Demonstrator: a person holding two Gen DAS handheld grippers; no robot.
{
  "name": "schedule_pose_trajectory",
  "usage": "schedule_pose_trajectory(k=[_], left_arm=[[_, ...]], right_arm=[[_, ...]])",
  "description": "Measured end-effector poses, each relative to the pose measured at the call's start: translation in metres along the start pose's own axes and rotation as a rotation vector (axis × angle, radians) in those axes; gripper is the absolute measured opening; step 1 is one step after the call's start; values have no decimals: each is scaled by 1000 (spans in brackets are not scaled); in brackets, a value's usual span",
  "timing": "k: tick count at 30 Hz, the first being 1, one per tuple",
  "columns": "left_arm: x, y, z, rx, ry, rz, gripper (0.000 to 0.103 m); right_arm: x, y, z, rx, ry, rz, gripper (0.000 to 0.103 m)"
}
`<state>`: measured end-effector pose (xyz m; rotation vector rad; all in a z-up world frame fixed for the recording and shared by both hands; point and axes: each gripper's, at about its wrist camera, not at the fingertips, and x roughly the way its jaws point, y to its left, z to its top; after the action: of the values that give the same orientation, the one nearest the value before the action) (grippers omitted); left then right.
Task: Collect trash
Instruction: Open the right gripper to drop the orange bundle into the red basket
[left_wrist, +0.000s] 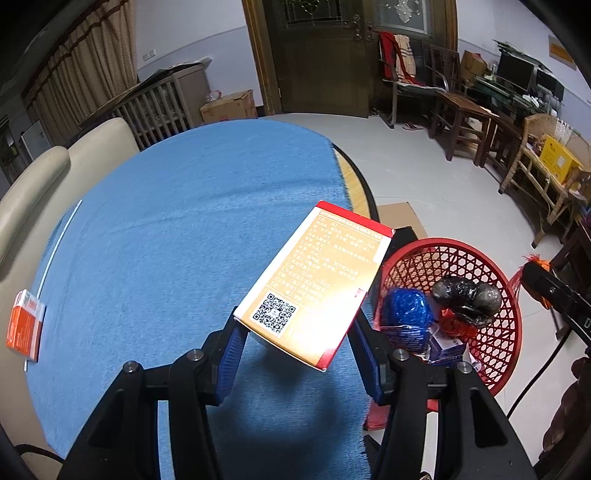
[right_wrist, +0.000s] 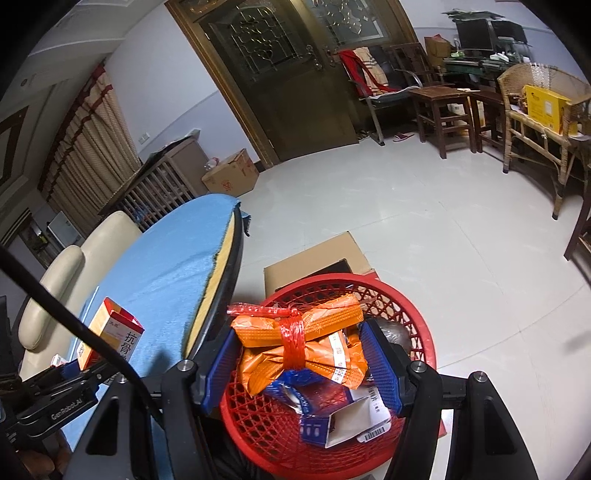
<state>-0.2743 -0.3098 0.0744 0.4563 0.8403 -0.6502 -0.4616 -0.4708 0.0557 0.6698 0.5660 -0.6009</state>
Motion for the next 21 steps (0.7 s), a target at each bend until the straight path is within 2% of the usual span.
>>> schedule_pose_trajectory(k=[18,21], left_arm=[[0,-26,7,54,4,-16,57],[1,-29,8,61,7,-24,57]], right_arm=[[27,-24,-10,40,97,-33,71],[31,-26,-11,46,128,-35,77]])
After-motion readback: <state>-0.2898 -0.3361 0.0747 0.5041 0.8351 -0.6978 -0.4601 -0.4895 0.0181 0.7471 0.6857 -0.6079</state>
